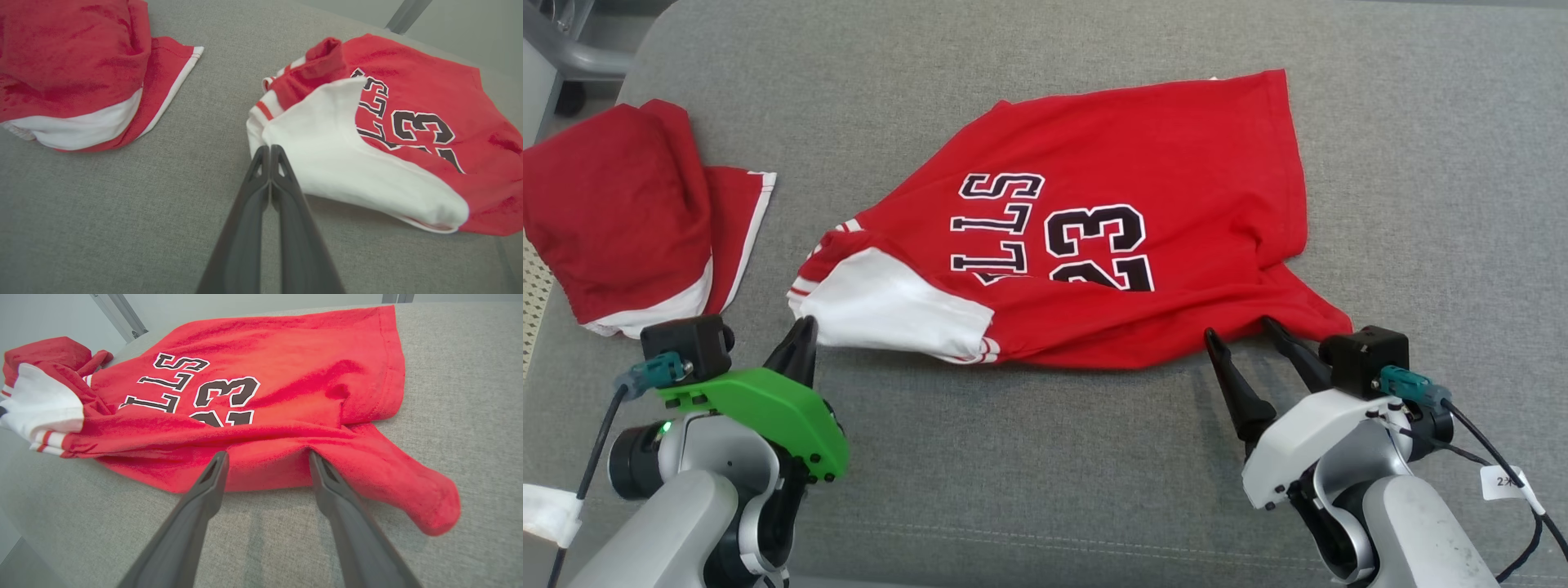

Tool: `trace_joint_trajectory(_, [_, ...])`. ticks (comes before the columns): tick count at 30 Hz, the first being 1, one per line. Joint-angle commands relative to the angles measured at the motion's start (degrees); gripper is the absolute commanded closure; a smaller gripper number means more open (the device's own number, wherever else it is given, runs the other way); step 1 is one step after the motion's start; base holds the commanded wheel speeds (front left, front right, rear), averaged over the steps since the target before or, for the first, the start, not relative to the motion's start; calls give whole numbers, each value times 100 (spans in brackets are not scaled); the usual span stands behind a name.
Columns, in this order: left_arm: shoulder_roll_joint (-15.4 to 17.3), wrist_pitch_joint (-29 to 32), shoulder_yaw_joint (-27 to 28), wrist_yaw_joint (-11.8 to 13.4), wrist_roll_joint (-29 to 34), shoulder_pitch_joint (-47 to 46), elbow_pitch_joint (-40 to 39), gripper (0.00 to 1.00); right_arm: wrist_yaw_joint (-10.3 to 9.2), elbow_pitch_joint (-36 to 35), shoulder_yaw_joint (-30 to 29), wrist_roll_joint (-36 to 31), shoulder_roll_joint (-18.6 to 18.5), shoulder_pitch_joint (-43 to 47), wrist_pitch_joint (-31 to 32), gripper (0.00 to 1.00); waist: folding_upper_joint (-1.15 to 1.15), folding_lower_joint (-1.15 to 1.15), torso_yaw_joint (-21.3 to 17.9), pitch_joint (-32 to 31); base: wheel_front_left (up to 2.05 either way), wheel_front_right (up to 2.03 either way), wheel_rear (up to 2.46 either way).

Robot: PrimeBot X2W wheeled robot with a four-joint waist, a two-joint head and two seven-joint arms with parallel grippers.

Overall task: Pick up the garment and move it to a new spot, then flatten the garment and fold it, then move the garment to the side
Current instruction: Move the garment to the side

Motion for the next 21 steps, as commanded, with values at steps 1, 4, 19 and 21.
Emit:
trace_joint_trajectory(1, [9, -51, 27, 62, -20, 140, 129, 100, 0, -30, 34, -15, -22, 16, 22, 0, 0, 0, 0, -21, 0, 0, 0])
trace_joint_trajectory(4, [-46, -193, 90, 115, -14, 192, 430, 11, 0, -34, 65, 19, -24, 19, 22, 0, 0, 0, -17, -48, 0, 0, 0])
trace_joint_trajectory(19, [-204, -810, 335, -24, -186, 614, 559, 0, 0, -167, -212, 92, -22, 203, -86, 0, 0, 0, -68, -327, 0, 0, 0])
trace_joint_trajectory(21, [-244, -1261, 465, -173, -115, 713, 432, 0, 0, -279, -358, 157, -23, 280, -240, 0, 0, 0, -77, -394, 0, 0, 0])
